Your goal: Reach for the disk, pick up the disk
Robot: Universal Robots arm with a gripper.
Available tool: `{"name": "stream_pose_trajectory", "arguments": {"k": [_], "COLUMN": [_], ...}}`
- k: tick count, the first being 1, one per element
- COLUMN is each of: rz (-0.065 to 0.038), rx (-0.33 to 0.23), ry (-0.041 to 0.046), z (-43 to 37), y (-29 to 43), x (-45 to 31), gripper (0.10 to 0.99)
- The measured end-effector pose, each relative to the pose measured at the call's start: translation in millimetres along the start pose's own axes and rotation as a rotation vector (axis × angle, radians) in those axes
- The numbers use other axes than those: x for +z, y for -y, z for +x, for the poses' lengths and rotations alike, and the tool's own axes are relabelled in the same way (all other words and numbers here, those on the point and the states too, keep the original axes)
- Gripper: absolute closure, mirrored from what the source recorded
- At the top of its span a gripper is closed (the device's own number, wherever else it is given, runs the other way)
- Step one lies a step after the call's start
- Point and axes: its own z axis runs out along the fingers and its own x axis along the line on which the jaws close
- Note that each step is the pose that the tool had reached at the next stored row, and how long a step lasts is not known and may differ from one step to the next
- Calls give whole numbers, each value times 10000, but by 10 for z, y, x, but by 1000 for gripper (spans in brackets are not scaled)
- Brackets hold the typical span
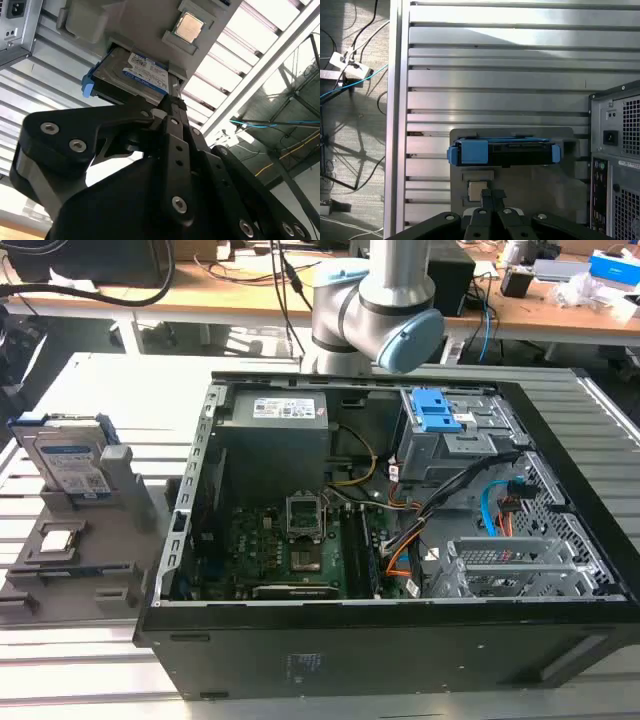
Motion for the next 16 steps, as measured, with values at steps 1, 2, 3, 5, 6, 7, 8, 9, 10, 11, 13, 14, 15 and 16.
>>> {"name": "stream_pose_trajectory", "arguments": {"k": [1, 2, 3, 5, 6, 7, 8, 9, 10, 11, 13, 14, 15, 16], "rz": [0, -1, 0, 0, 0, 0, 0, 0, 0, 0, 0, 0, 0, 0], "rx": [0, -36, -136, -241, -273, -328, -388, -431, -463, -526, -676, -749, -783, -818], "ry": [0, -1, -6, -9, -10, -13, -15, -17, -18, -20, -26, -29, -30, -31], "z": [0, 0, 0, 0, 0, 0, 0, 0, 0, 0, 0, 0, 0, 0], "y": [0, 0, 0, 0, 0, 0, 0, 0, 0, 0, 0, 0, 0, 0], "x": [0, 0, 0, 0, 0, 0, 0, 0, 0, 0, 0, 0, 0, 0], "gripper": [980, 980, 980, 980, 980, 980, 980, 980, 980, 980, 980, 980, 980, 980]}}
